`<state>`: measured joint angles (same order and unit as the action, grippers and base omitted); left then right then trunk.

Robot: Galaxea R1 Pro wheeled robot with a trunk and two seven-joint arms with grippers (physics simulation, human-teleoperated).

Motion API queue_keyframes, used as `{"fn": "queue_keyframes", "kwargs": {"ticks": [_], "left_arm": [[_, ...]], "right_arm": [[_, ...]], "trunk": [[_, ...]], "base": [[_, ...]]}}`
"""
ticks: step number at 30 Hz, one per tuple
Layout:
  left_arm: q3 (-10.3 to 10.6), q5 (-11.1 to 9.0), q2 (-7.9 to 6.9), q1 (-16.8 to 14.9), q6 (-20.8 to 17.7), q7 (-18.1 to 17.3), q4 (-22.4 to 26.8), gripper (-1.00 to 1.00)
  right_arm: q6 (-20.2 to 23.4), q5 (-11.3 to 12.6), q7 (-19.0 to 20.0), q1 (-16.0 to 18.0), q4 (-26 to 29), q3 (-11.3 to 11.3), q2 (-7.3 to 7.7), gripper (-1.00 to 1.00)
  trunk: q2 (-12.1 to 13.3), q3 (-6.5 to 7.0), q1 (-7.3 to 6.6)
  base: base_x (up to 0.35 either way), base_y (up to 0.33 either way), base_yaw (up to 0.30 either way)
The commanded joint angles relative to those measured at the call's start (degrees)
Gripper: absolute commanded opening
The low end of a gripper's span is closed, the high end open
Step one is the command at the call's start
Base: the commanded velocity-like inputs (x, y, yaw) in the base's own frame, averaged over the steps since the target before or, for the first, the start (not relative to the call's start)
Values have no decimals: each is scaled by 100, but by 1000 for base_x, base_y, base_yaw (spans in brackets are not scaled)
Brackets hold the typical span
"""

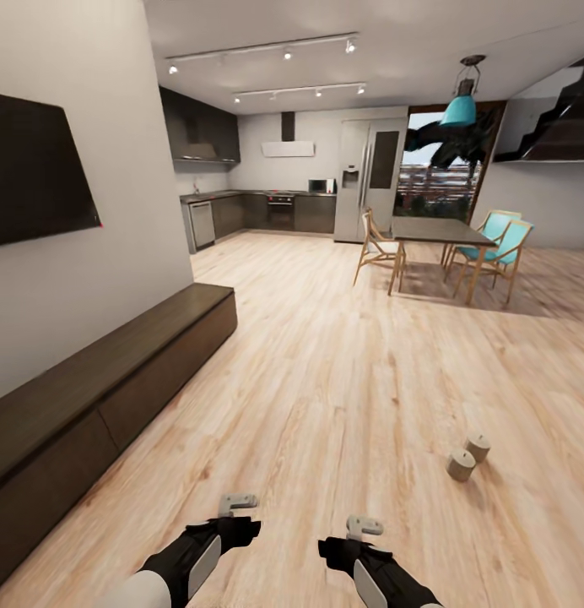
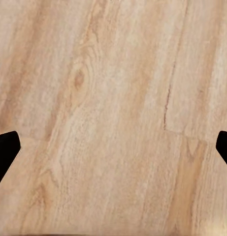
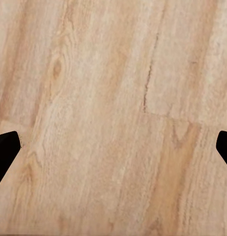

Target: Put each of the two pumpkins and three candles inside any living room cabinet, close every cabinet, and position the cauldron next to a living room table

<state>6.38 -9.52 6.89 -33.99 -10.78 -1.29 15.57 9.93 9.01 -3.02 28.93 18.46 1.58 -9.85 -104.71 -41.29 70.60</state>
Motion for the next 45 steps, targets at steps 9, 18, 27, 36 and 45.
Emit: {"fn": "queue_keyframes", "kwargs": {"ticks": [9, 18, 27, 36, 45], "left_arm": [[47, -59, -3, -3, -24, 5, 7, 100], [47, -55, -3, -3, -29, 6, 7, 100], [47, -53, -3, -3, -23, -2, 0, 100], [47, -50, -3, -3, -21, -3, -2, 100], [47, -50, -3, -3, -20, 0, -2, 100]], "right_arm": [[29, 57, -32, 0, 15, 18, -2, 100], [28, 57, -32, 0, 0, 18, 1, 100], [32, 57, -32, -1, -8, 18, -7, 100], [31, 57, -32, -1, -9, 18, -3, 100], [29, 56, -32, -1, -10, 18, -7, 100]], "trunk": [[-2, -5, -1], [-2, -5, -1], [-2, -5, -1], [-2, -5, -1], [-2, -5, -1]], "base": [[0, 0, 292], [0, 0, 291], [0, 0, 292], [0, -38, 292], [0, -78, 292]]}}
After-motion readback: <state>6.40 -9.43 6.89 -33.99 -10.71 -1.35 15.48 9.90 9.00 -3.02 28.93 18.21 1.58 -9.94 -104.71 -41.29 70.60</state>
